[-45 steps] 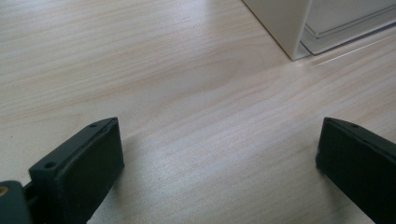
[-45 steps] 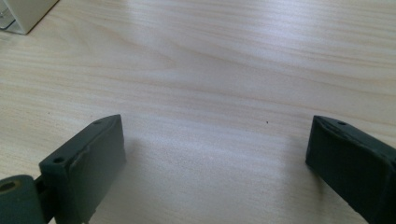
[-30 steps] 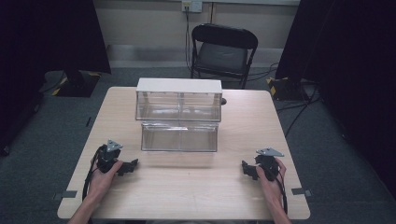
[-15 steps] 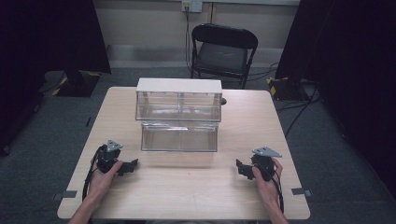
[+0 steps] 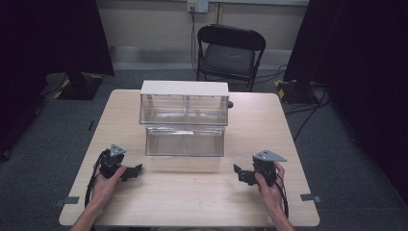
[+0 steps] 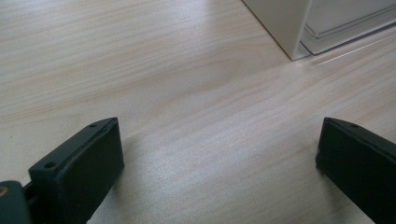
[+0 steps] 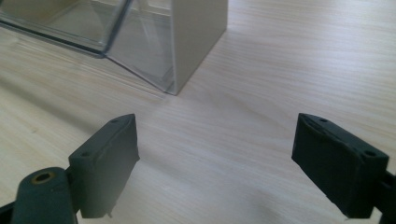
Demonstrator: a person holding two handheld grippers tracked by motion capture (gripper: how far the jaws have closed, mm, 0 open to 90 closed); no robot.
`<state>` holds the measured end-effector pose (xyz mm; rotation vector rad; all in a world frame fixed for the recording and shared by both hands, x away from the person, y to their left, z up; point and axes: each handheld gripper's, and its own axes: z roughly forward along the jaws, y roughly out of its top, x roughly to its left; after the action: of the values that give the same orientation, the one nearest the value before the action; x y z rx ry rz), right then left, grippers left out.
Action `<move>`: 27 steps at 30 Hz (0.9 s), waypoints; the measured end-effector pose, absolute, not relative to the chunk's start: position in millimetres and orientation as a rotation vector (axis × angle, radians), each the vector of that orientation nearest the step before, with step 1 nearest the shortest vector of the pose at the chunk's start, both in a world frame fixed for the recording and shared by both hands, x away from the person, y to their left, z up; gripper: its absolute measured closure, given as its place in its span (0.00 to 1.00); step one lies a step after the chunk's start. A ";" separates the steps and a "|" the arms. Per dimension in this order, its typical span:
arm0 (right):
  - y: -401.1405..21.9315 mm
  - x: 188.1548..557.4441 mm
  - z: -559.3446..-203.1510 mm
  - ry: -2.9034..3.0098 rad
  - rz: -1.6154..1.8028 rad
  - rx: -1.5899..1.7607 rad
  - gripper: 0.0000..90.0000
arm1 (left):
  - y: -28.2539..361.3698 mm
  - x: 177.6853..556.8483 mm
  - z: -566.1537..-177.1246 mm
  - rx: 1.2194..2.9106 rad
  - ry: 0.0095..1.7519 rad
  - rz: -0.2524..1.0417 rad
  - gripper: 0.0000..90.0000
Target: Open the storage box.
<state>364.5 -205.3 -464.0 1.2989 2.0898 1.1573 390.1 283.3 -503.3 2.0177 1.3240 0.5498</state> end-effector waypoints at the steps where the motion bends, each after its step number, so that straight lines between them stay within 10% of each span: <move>1: -203.6 364.3 -462.0 2.096 1.163 1.287 0.16 | 283.3 390.2 -503.3 2.018 1.324 0.550 0.00; 27: -150.7 383.5 -450.4 2.198 1.180 1.183 0.16 | 283.4 390.5 -503.3 2.020 1.324 0.547 0.00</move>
<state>383.5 -150.7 -450.4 1.1829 2.1981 1.1802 390.5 283.4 -503.3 2.0195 1.3236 0.5471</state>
